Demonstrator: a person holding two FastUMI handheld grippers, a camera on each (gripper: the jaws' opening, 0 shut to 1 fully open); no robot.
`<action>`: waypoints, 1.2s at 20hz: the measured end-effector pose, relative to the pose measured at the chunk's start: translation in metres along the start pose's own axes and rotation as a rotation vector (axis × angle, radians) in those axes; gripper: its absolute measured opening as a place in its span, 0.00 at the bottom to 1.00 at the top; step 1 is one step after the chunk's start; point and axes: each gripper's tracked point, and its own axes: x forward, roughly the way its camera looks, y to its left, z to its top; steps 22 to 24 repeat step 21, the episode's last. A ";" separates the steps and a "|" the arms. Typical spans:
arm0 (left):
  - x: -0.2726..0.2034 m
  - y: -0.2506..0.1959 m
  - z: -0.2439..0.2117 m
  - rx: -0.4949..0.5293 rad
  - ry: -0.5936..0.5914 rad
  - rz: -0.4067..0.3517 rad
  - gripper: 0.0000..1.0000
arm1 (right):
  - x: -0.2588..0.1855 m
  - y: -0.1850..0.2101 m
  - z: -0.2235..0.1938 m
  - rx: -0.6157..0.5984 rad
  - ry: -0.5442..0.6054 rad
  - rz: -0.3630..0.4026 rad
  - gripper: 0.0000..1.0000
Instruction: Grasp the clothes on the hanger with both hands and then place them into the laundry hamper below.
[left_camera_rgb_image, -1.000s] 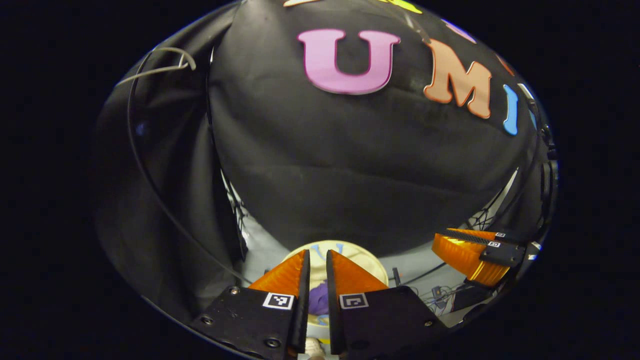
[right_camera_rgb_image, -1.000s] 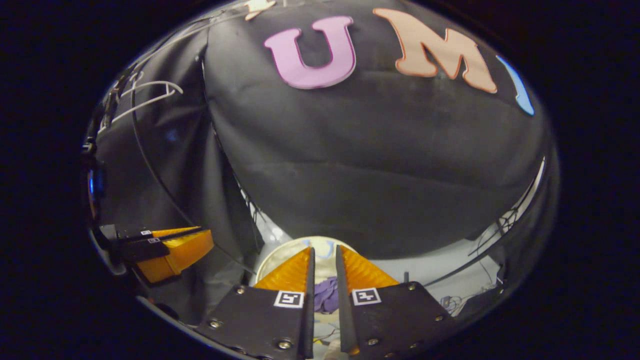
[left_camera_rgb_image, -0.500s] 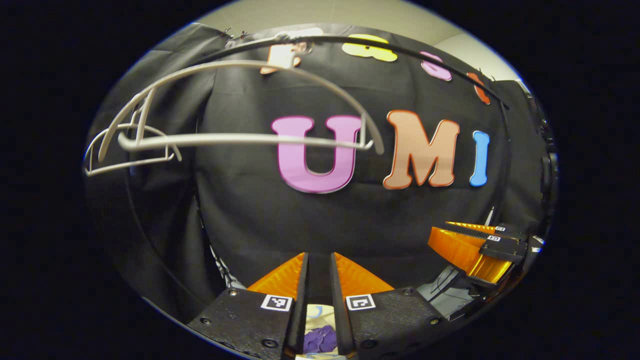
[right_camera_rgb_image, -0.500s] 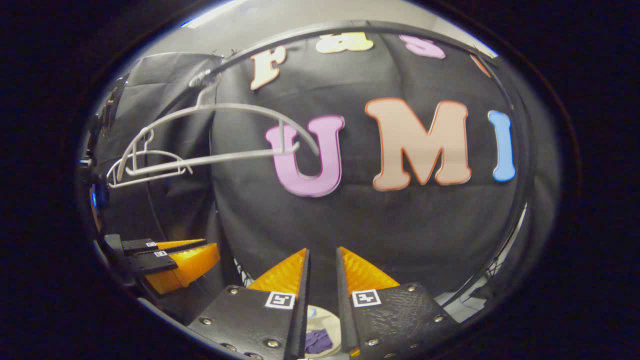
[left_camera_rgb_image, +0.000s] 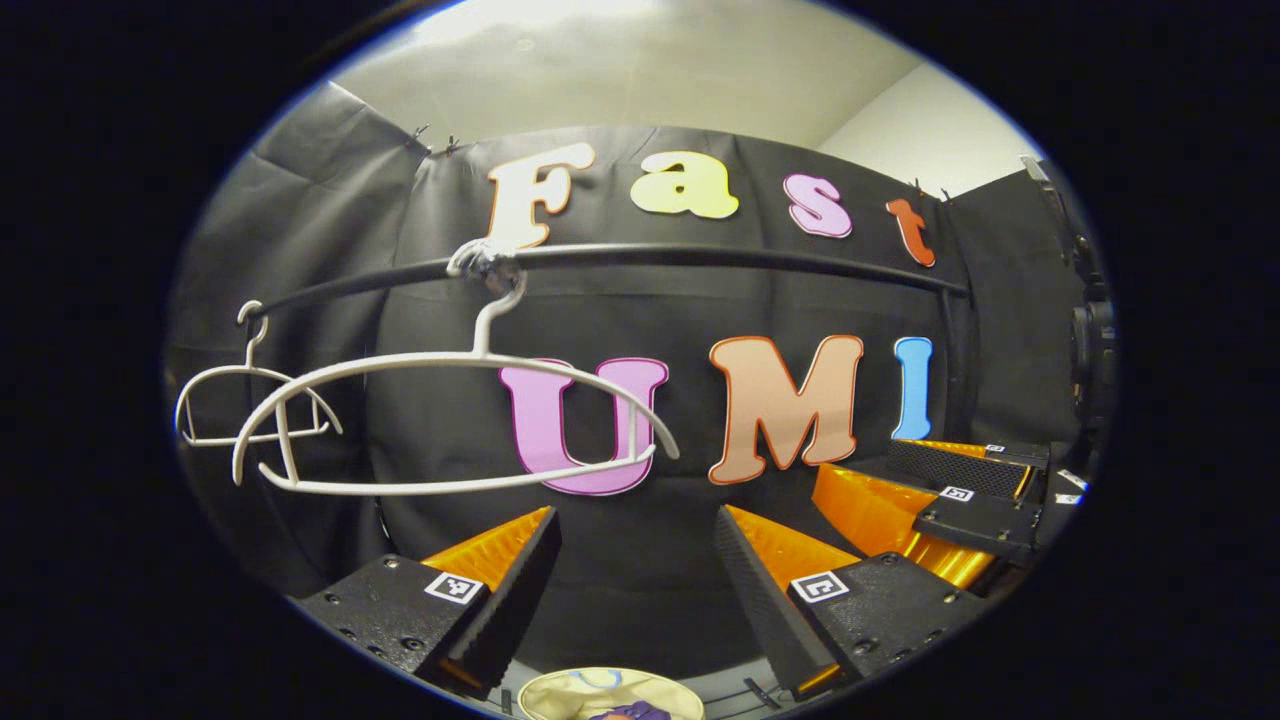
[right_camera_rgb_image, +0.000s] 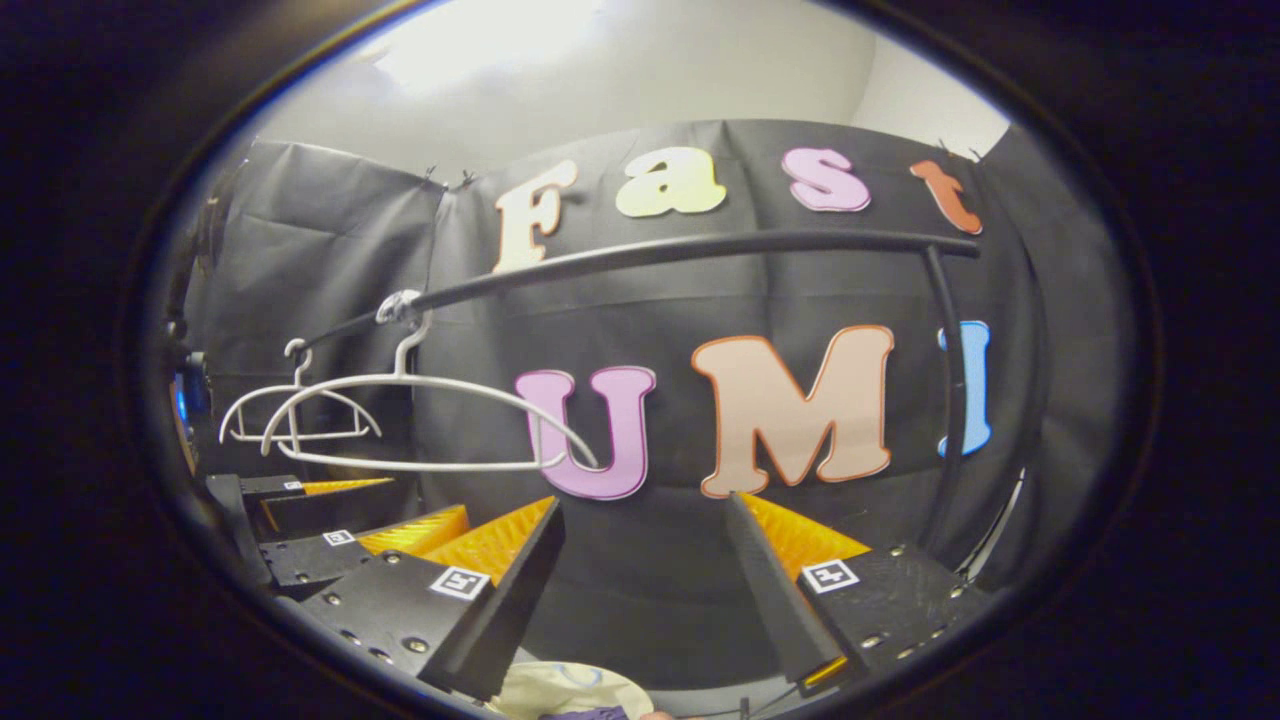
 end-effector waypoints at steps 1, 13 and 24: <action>-0.001 -0.005 0.005 0.000 -0.011 -0.001 0.96 | -0.004 -0.008 0.006 0.003 -0.011 -0.007 0.98; 0.009 -0.164 0.037 0.003 -0.103 -0.126 0.96 | -0.060 -0.145 0.047 -0.072 -0.069 -0.103 0.98; 0.014 -0.271 -0.005 -0.047 -0.091 -0.222 0.95 | -0.108 -0.268 0.024 -0.098 -0.069 -0.261 0.96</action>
